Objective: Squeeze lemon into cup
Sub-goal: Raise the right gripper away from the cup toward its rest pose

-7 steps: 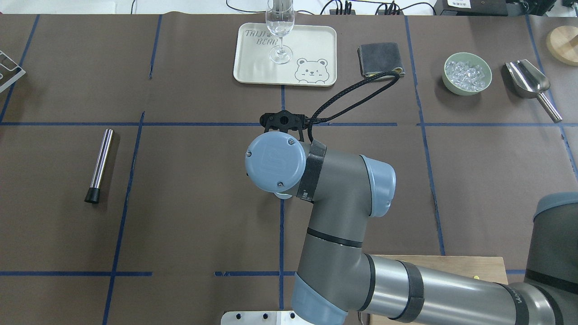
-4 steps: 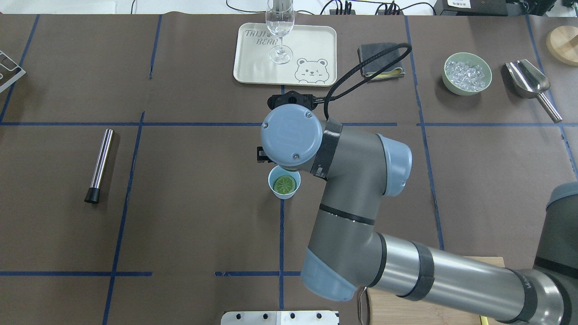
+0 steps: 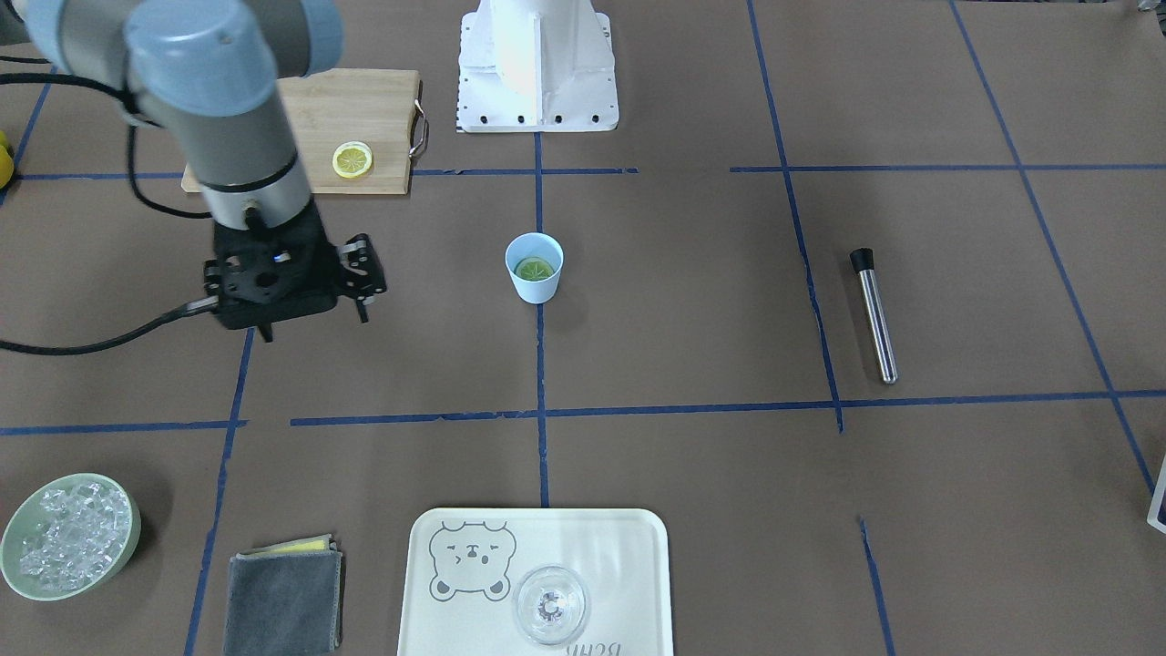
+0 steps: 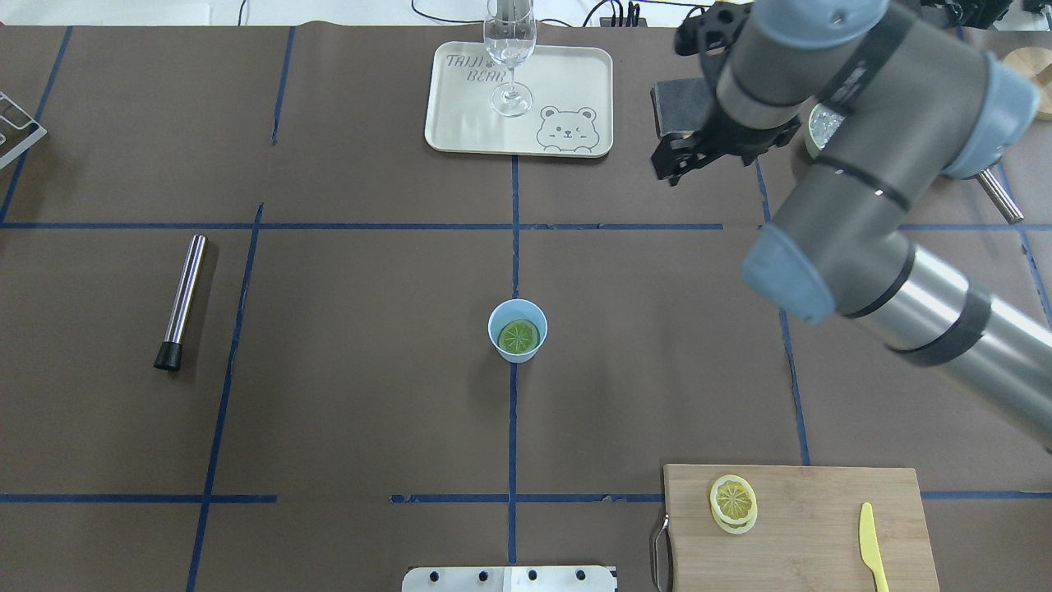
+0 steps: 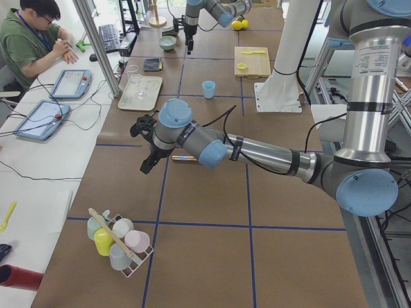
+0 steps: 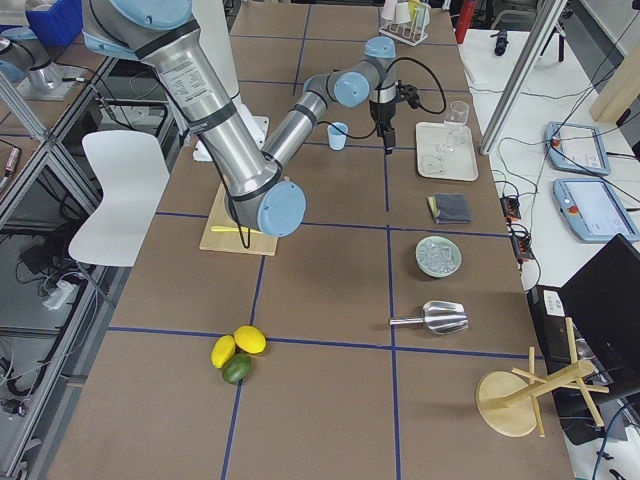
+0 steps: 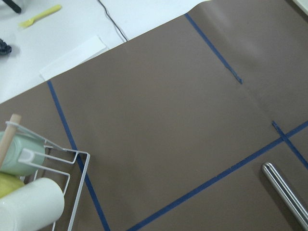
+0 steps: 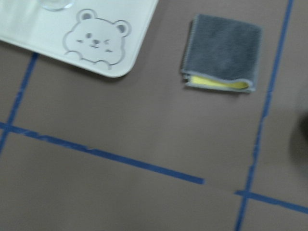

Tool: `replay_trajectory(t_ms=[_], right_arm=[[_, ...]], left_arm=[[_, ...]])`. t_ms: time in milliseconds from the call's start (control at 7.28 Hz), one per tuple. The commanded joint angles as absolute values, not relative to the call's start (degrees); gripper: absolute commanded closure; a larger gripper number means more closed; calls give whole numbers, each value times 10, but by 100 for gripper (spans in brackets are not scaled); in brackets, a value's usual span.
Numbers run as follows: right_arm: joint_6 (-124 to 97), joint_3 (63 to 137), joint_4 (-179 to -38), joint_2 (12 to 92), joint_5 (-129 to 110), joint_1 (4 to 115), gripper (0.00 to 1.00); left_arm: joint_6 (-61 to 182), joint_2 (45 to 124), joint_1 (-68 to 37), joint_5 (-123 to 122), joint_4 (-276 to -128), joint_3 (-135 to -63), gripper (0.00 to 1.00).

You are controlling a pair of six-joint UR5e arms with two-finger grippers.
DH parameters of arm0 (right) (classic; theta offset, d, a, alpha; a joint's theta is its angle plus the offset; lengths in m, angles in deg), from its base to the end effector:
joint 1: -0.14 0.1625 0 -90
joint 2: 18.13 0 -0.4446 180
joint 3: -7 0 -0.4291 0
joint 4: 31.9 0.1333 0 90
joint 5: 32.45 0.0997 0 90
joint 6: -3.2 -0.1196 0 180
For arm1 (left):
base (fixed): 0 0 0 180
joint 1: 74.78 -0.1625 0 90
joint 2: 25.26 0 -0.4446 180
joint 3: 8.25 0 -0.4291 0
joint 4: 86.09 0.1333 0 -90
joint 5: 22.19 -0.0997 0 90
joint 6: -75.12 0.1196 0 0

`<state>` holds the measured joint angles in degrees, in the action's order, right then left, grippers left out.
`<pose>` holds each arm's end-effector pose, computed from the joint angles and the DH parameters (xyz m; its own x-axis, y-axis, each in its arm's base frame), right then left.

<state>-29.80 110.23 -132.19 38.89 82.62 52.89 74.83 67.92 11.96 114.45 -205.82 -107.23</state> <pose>-0.3478 -0.5939 0.2549 0.7455 -0.2747 0.6073 0.1004 0.9470 0.3051 -0.0137 -0.5749 0.5106 0.6581 0.5199 -0.5446 -0.0390 0.7459 0.6650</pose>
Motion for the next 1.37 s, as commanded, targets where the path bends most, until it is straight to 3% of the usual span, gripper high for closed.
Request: replay_trajectory(t_ms=[0,275,412,687,824,961,1236], right_arm=[[-47,1049,-1303,464,963,705,0],[151,981,-1303,521,998,819,0],[257,979,-1295,594,990,864,0],[268,934,-1219,697,984,922,0],[221,934,-1197,702,983,929,0],[159,936,-1192,705,982,930,0],[155,935,-1191,706,982,930,0]], left_arm=[[748,691,117,1154,-2087,-1067,0],[675,683,59,1161,-2091,-1081,0],[587,684,24,1128,-2097,-1086,0],[526,684,-27,1063,-2099,-1093,0],[467,684,-62,1024,-2104,-1095,5],[383,684,-109,990,-2110,-1095,20],[280,682,-185,924,-2157,-1074,31]])
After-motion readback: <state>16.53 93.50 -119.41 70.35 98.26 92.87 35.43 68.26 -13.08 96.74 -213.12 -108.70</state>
